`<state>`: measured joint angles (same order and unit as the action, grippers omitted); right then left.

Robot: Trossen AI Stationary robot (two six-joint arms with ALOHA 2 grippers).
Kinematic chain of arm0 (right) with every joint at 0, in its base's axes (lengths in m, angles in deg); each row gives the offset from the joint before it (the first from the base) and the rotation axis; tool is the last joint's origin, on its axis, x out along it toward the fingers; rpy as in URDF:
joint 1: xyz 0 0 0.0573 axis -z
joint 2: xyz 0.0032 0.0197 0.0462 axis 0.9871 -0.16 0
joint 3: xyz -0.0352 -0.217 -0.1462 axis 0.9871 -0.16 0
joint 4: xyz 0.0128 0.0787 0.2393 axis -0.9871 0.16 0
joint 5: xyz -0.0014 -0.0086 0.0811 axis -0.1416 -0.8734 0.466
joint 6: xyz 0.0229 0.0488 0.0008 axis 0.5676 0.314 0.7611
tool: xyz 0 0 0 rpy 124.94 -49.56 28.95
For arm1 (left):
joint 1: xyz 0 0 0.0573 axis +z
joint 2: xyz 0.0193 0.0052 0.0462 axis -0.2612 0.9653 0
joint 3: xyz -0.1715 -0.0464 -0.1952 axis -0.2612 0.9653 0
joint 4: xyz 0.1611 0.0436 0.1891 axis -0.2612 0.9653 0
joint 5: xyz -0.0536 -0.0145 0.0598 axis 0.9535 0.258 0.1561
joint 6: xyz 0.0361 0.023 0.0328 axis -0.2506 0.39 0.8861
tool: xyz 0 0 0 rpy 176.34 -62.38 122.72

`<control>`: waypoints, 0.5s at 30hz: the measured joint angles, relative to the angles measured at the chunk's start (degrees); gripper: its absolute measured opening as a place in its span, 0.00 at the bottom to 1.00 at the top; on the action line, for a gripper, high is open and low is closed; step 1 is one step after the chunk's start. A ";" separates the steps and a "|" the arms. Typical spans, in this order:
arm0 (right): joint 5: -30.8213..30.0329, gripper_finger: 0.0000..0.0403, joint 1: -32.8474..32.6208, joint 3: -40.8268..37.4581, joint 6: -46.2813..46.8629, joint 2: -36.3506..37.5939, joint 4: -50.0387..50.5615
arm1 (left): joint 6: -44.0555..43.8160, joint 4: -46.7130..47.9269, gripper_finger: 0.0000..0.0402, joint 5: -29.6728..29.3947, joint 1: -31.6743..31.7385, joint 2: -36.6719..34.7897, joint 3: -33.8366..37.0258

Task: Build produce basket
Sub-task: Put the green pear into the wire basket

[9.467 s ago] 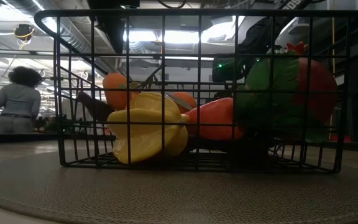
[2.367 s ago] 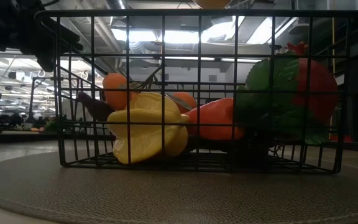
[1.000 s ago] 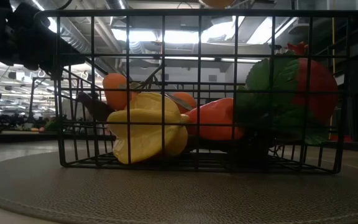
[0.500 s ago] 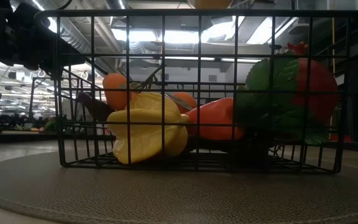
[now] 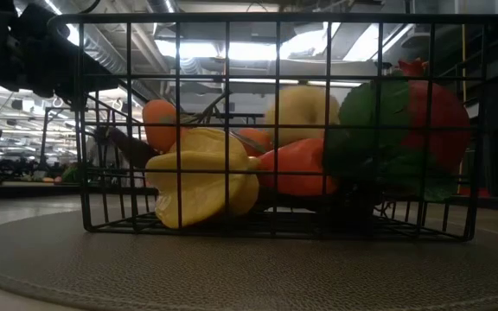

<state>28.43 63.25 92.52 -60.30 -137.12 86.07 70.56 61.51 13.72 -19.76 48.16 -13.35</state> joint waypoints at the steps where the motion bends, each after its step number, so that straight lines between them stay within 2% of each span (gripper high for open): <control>1: -0.51 0.30 0.00 0.00 -0.01 0.00 0.00 | 0.00 0.00 0.27 0.01 0.00 0.00 0.01; 6: -5.11 0.33 0.00 0.00 -0.03 0.00 -0.04 | 0.00 0.00 0.27 -0.01 0.00 0.00 -0.02; 12: -6.50 0.33 0.07 0.00 -0.07 0.00 -0.98 | 0.00 0.02 0.27 -0.01 0.00 0.00 0.00; 15: -11.79 0.33 0.60 0.00 0.76 0.00 -3.00 | 0.01 0.02 0.27 -0.01 -0.01 0.00 0.01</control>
<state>16.64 63.86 92.52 -59.54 -137.12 83.07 70.57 61.53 13.71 -19.77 48.16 -13.34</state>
